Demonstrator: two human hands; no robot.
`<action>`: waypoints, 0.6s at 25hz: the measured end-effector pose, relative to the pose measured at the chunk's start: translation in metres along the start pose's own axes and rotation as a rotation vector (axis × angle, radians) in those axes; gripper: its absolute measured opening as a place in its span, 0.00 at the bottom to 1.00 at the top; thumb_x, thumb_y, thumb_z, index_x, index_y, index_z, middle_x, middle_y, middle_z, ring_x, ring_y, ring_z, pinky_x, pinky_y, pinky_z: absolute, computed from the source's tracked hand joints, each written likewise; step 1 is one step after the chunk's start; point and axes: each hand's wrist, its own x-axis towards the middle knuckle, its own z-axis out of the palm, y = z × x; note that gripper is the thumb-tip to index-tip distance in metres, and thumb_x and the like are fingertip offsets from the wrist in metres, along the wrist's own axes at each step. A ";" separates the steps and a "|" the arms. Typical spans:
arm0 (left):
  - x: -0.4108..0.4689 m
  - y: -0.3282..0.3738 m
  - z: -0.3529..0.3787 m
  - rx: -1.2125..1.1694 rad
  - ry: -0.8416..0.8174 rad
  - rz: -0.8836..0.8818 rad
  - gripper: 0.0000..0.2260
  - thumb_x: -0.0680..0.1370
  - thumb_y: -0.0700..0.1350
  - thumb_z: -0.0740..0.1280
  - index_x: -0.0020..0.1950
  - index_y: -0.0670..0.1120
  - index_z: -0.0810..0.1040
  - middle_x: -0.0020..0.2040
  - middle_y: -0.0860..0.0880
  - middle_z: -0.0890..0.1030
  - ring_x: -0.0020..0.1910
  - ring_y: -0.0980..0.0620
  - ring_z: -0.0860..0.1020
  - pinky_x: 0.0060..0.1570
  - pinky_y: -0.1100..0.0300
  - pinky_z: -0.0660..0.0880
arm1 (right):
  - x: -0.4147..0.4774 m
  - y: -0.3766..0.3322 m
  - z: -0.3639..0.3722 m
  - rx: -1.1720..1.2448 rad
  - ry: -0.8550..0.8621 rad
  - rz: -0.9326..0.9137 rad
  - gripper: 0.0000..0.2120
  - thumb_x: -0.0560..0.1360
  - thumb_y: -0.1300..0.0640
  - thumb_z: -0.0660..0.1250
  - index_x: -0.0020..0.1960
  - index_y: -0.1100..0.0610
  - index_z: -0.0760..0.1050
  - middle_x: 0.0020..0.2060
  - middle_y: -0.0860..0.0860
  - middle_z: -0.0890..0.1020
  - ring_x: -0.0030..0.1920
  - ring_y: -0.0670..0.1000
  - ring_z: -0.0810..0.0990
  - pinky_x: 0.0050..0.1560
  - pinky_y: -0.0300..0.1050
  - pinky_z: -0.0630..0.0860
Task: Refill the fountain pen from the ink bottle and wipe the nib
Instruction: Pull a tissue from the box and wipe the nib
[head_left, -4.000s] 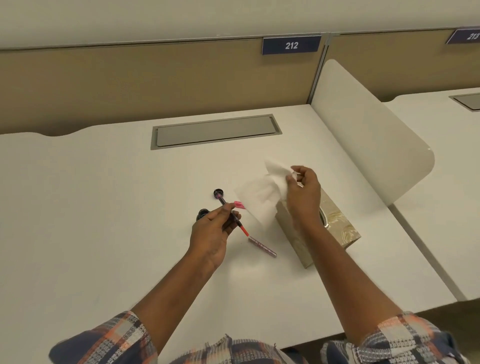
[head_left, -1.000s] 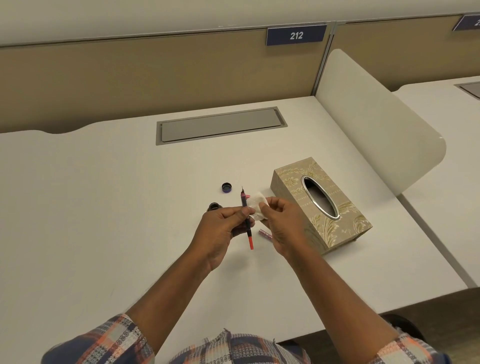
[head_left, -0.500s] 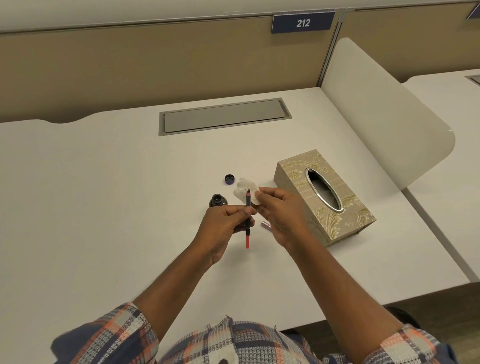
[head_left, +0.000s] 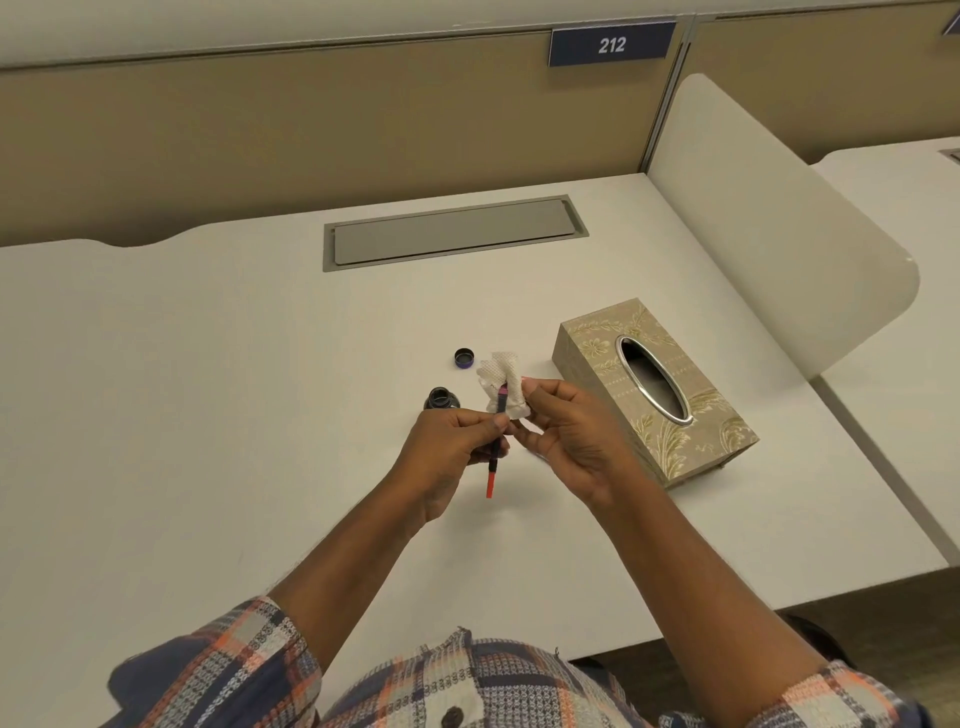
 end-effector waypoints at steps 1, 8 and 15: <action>-0.001 0.001 0.000 0.007 -0.012 -0.003 0.06 0.75 0.38 0.67 0.41 0.40 0.84 0.35 0.43 0.81 0.36 0.48 0.79 0.51 0.52 0.79 | 0.000 -0.001 -0.003 0.018 -0.028 0.022 0.03 0.75 0.64 0.67 0.43 0.60 0.79 0.46 0.58 0.84 0.46 0.52 0.83 0.46 0.47 0.81; -0.004 0.011 -0.007 0.043 -0.202 -0.078 0.08 0.76 0.37 0.65 0.43 0.36 0.82 0.37 0.42 0.80 0.34 0.50 0.79 0.44 0.58 0.78 | 0.000 -0.006 -0.022 0.156 -0.183 0.192 0.08 0.66 0.62 0.71 0.45 0.62 0.81 0.46 0.59 0.84 0.45 0.55 0.85 0.46 0.50 0.83; -0.005 0.016 -0.006 0.077 -0.306 -0.180 0.10 0.77 0.36 0.64 0.40 0.37 0.82 0.36 0.43 0.81 0.33 0.50 0.78 0.42 0.57 0.79 | -0.001 -0.007 -0.029 0.069 -0.252 0.158 0.14 0.61 0.61 0.76 0.46 0.58 0.84 0.43 0.56 0.86 0.43 0.53 0.85 0.44 0.45 0.82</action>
